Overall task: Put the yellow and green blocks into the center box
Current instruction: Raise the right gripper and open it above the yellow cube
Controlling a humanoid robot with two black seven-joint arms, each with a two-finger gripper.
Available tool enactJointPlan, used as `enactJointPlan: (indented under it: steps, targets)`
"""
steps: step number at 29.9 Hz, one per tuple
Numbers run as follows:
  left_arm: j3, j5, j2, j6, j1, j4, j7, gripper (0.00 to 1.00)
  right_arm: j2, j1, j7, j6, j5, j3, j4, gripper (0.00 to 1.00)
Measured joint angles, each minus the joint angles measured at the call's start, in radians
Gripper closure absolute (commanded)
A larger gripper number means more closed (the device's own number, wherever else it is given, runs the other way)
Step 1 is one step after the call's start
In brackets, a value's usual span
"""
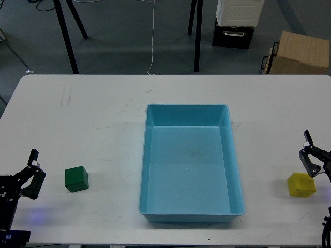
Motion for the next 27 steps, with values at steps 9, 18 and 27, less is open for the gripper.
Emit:
enactJointPlan:
  steps: [9, 18, 27]
  targets:
    - [-0.002, 0.001, -0.004, 0.0, -0.002, -0.033, 0.017, 0.0, 0.011, 0.028, -0.047, 0.103, 0.009, -0.002, -0.086, 0.0]
    - [-0.005, 0.001, -0.013, 0.0, -0.013, -0.031, 0.016, 0.0, -0.104, 0.232, -0.056, -0.032, -0.004, -0.049, -0.12, 0.0]
    - [-0.002, 0.001, -0.013, 0.0, -0.052, -0.03, 0.016, 0.0, -0.702, 0.737, -0.166, -0.235, -0.209, -0.567, -0.083, 0.0]
